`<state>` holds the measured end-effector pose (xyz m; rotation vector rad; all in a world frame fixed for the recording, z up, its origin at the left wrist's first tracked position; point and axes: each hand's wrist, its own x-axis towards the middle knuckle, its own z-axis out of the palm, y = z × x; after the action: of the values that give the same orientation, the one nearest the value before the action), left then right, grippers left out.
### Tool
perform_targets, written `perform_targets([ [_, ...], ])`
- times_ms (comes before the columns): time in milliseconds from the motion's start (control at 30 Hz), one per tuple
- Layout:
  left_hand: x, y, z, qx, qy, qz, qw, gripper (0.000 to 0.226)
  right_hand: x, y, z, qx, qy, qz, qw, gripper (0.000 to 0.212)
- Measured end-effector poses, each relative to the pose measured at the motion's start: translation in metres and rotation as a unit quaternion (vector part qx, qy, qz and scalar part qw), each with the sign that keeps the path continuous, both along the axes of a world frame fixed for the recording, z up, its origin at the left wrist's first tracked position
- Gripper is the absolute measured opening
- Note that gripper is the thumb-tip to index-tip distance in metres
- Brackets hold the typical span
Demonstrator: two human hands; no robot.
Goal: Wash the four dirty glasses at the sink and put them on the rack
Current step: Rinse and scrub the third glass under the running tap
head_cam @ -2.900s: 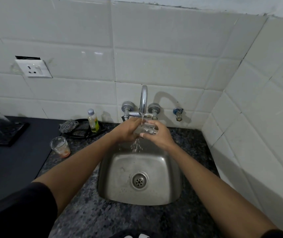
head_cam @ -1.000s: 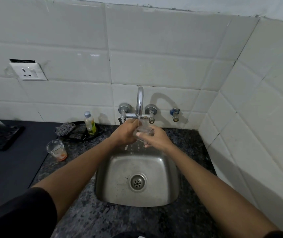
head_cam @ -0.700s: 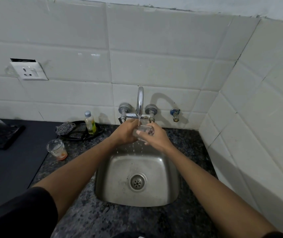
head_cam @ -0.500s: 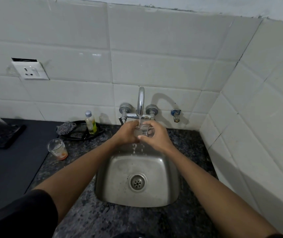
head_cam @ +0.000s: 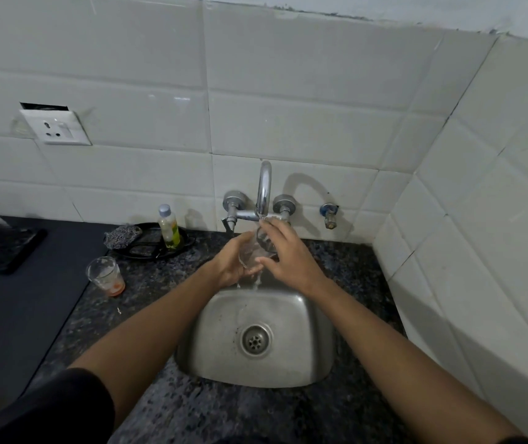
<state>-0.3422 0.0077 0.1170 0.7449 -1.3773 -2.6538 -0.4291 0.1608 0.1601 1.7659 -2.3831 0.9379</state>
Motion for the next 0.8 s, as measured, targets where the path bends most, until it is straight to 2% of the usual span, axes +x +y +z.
perform_targets([
  [67, -0.001, 0.006, -0.001, 0.036, 0.011, 0.06, 0.998, 0.033, 0.005, -0.002, 0.001, -0.028, 0.072, -0.002, 0.997, 0.062],
  [167, -0.002, 0.011, -0.008, 0.06, 0.031, 0.102, 0.993, 0.03, 0.007, -0.008, 0.004, -0.058, 0.134, 0.022, 0.989, 0.032],
  [300, -0.009, 0.008, -0.017, 0.045, 0.055, 0.163, 0.984, 0.04, 0.007, -0.019, 0.013, -0.031, 0.152, 0.022, 0.988, 0.02],
  [367, -0.011, 0.007, -0.013, 0.043, 0.056, 0.177, 0.982, 0.039, 0.009, -0.026, 0.015, 0.013, 0.113, 0.007, 0.993, 0.019],
  [433, -0.013, 0.007, -0.009, 0.021, 0.049, 0.174, 0.983, 0.039, 0.007, -0.036, 0.019, 0.111, 0.041, -0.02, 0.993, 0.02],
  [533, -0.017, 0.006, -0.012, -0.003, 0.027, 0.144, 0.989, 0.045, -0.002, -0.05, 0.031, 0.27, -0.095, -0.028, 0.958, 0.02],
  [600, -0.021, 0.007, -0.012, 0.015, 0.026, 0.138, 0.99, 0.043, -0.009, -0.056, 0.039, 0.317, -0.209, -0.019, 0.925, 0.025],
  [633, -0.022, 0.007, -0.012, 0.024, 0.022, 0.136, 0.99, 0.044, -0.012, -0.058, 0.042, 0.333, -0.224, -0.011, 0.916, 0.027],
  [700, -0.024, 0.005, -0.01, 0.036, -0.012, 0.129, 0.991, 0.047, -0.017, -0.06, 0.047, 0.367, -0.147, 0.042, 0.918, 0.022],
  [800, -0.025, -0.003, -0.01, 0.061, -0.062, 0.116, 0.989, 0.037, -0.022, -0.058, 0.046, 0.398, 0.082, 0.126, 0.905, 0.01],
])
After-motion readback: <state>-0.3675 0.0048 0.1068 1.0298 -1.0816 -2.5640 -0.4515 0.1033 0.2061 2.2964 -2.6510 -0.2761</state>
